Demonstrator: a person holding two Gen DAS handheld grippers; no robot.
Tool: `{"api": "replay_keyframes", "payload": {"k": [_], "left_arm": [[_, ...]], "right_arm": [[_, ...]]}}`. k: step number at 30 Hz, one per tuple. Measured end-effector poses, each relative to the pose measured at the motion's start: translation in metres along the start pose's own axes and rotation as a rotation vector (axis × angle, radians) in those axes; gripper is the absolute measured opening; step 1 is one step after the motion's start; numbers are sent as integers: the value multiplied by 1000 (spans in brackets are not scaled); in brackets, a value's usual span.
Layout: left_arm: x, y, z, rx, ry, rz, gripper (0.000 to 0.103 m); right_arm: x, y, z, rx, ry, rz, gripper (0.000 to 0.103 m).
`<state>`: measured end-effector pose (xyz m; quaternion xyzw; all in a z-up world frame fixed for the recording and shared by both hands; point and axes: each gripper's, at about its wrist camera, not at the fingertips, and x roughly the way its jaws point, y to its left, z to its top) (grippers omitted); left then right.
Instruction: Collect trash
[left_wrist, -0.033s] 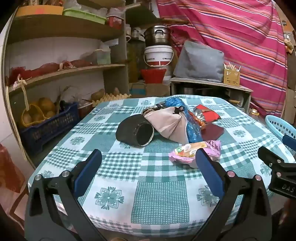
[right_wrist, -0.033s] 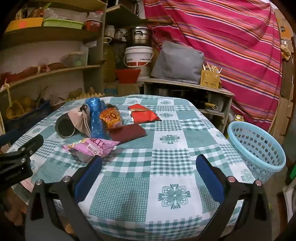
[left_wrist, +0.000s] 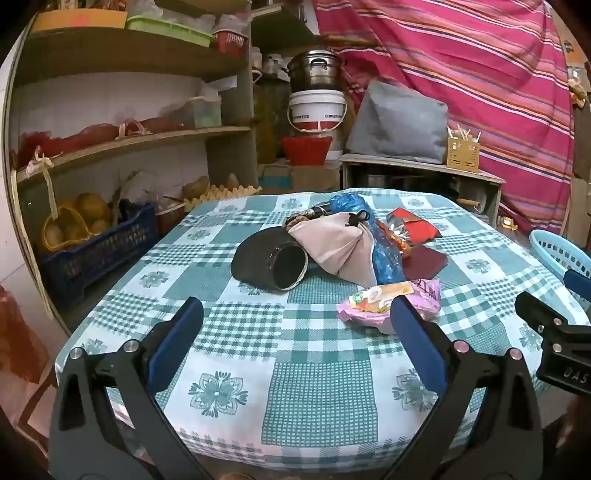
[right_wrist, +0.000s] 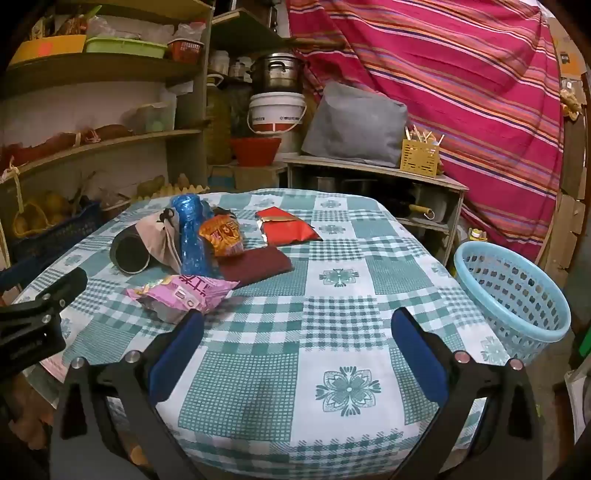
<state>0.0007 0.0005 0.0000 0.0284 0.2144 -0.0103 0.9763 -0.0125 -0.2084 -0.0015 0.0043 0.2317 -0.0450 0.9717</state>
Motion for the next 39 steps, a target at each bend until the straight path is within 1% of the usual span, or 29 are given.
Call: {"api": "replay_keyframes", "payload": {"k": [3, 19, 39], "left_arm": [[0, 1, 0, -16, 6, -7, 98], [-4, -3, 1, -6, 4, -6, 98], [2, 3, 1, -19, 2, -9, 98]], "right_arm": [[0, 0, 0, 4, 1, 4, 99], [-3, -6, 2, 6, -5, -3, 99], [-3, -6, 0, 5, -11, -7, 99]]}}
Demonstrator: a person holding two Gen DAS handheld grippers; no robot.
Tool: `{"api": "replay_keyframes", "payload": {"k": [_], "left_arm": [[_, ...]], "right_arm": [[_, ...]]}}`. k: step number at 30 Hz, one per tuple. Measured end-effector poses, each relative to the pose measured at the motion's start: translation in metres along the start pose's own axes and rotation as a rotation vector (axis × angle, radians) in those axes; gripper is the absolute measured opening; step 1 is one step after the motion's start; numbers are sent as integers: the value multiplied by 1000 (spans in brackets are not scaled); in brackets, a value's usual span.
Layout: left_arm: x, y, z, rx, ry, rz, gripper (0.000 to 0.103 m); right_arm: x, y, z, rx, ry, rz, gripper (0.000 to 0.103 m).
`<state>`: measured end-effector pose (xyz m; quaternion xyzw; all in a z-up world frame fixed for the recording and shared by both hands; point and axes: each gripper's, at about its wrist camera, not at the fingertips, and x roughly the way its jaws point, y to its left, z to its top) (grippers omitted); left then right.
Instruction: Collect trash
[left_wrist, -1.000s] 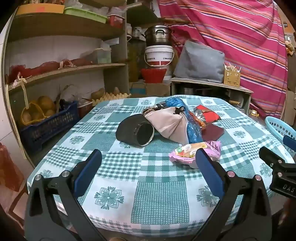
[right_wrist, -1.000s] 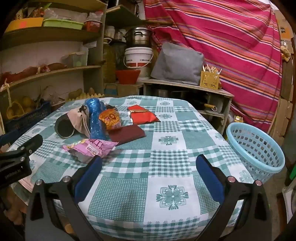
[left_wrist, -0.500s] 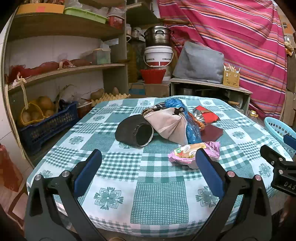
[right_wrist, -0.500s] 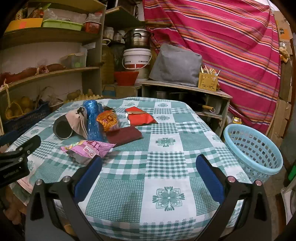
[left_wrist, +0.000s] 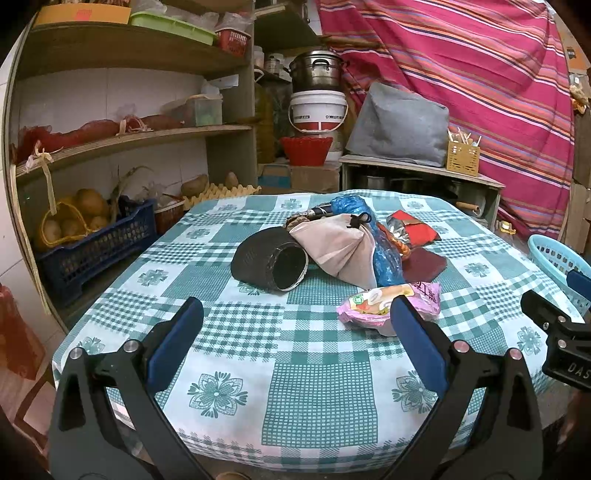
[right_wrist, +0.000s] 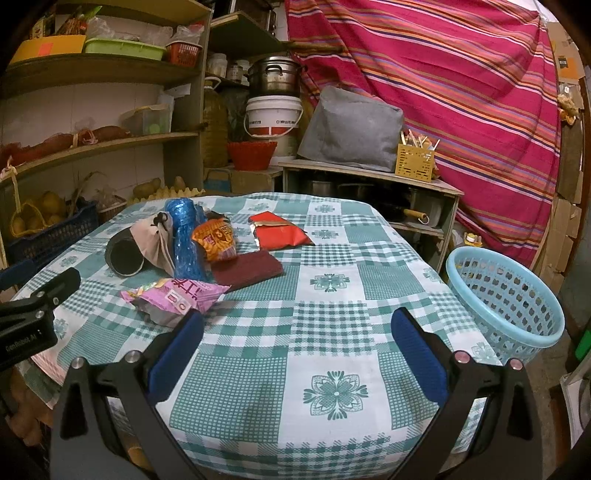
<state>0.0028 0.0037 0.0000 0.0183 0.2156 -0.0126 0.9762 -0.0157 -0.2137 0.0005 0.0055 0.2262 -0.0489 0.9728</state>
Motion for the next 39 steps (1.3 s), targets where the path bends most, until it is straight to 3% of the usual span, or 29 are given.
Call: {"api": "replay_keyframes", "payload": {"k": [39], "left_arm": [[-1, 2, 0, -3, 0, -2, 98]], "right_arm": [[1, -2, 1, -4, 2, -4, 99]]}}
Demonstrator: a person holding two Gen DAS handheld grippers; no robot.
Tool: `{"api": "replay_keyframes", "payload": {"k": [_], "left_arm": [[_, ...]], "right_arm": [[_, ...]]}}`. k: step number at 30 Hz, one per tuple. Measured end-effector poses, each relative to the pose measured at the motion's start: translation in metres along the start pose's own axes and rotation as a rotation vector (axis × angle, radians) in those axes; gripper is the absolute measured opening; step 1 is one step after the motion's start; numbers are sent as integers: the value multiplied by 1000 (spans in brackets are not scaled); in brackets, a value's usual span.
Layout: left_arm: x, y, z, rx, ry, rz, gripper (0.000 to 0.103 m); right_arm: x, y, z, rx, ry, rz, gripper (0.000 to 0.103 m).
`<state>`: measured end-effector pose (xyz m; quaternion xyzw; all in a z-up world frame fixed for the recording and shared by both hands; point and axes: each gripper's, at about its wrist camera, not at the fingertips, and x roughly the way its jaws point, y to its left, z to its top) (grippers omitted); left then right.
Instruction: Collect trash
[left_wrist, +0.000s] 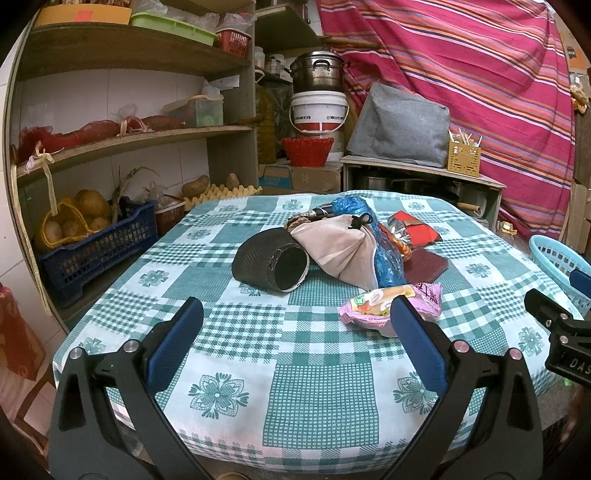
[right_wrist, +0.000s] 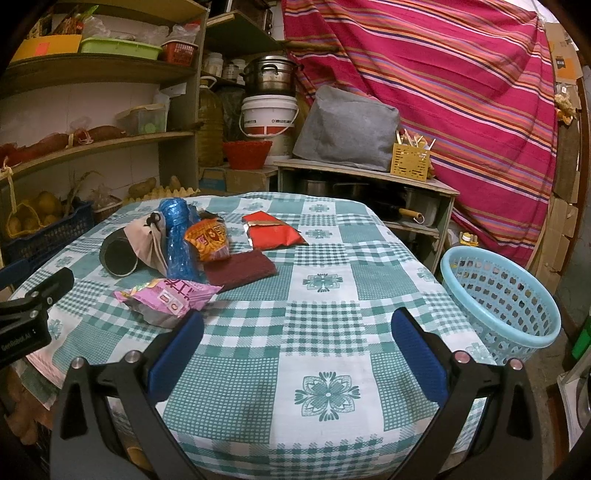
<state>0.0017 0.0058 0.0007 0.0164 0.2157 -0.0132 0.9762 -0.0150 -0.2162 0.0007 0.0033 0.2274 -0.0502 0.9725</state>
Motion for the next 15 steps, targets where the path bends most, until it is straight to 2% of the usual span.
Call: {"api": "replay_keyframes", "payload": {"k": [15], "left_arm": [[1, -1, -1, 3, -1, 3, 98]], "right_arm": [[1, -3, -1, 0, 6, 0, 99]]}}
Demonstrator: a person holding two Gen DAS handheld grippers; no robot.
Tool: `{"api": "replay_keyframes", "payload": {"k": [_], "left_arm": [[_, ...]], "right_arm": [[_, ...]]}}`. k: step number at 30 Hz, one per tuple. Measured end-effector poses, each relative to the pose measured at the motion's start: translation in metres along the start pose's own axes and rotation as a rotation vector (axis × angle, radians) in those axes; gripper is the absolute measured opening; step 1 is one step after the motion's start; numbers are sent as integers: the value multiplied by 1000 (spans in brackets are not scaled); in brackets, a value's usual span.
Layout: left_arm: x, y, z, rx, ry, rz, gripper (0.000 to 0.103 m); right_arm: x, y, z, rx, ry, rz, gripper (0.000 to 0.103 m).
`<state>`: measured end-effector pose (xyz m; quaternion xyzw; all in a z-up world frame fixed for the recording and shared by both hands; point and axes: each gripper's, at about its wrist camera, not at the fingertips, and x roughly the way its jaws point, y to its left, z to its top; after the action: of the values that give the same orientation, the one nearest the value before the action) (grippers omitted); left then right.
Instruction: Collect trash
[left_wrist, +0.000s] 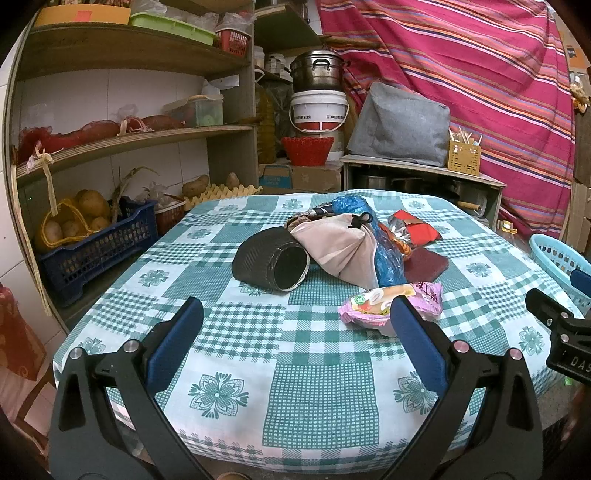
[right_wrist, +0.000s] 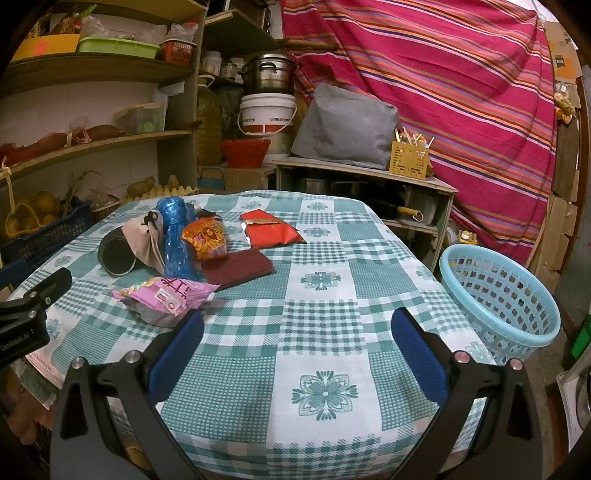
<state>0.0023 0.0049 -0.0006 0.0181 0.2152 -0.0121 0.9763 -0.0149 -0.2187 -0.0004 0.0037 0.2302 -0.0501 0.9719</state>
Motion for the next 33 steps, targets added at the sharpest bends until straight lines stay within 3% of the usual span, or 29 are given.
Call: {"api": "replay_keyframes", "payload": {"k": [25, 33], "left_arm": [[13, -4, 4, 0, 27, -13, 98], [44, -18, 18, 15, 108, -38, 98]], "right_arm": [[-4, -25, 13, 11, -14, -44, 99], [4, -38, 17, 60, 7, -42, 99]]}}
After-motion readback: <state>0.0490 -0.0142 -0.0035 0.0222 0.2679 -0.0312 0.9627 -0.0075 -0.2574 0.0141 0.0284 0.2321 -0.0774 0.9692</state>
